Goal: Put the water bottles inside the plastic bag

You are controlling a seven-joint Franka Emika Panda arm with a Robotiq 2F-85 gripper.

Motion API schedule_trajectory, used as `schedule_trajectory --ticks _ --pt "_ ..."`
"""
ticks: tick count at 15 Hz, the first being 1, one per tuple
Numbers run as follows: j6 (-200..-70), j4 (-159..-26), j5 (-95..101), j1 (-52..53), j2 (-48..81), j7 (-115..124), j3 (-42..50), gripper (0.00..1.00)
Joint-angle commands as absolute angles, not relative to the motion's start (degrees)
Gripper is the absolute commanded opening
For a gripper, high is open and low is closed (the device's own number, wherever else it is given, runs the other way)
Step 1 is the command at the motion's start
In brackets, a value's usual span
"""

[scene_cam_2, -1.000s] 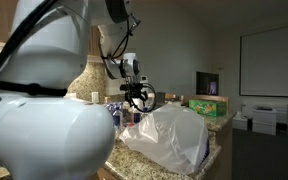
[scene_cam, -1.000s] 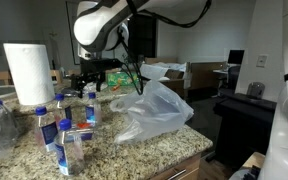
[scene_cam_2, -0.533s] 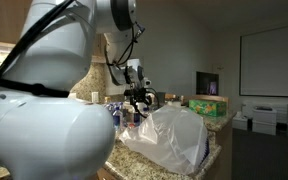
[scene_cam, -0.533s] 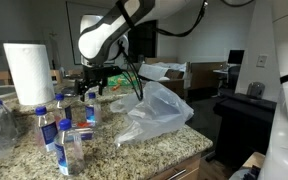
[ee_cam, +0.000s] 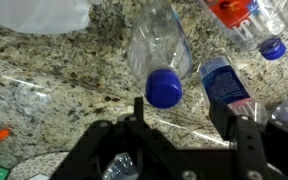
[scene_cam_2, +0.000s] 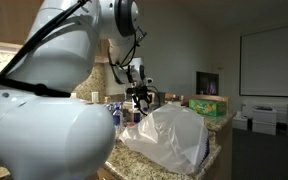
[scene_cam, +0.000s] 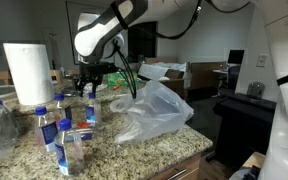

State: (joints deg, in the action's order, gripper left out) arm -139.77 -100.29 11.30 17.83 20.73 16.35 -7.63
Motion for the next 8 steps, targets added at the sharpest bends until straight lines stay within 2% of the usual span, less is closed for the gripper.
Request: schedule_trajectory --ticks 1,4,5,6,7,8 --pt "-137.35 -98.42 12.52 18.95 21.34 18.7 -6.18 0.39" --pt "-135.55 -97.93 12.94 19.4 21.34 19.23 -5.55 0.2" --pt "-134.74 -97.7 12.91 19.43 21.3 19.37 -5.5 0.47" --pt "-134.19 -97.49 12.85 19.44 21.29 19.57 -5.52 0.59" --pt "-133.69 -97.19 12.85 19.45 21.41 19.8 -5.51 0.59" --pt "-132.92 -96.86 12.81 19.46 21.49 19.85 -5.54 0.64"
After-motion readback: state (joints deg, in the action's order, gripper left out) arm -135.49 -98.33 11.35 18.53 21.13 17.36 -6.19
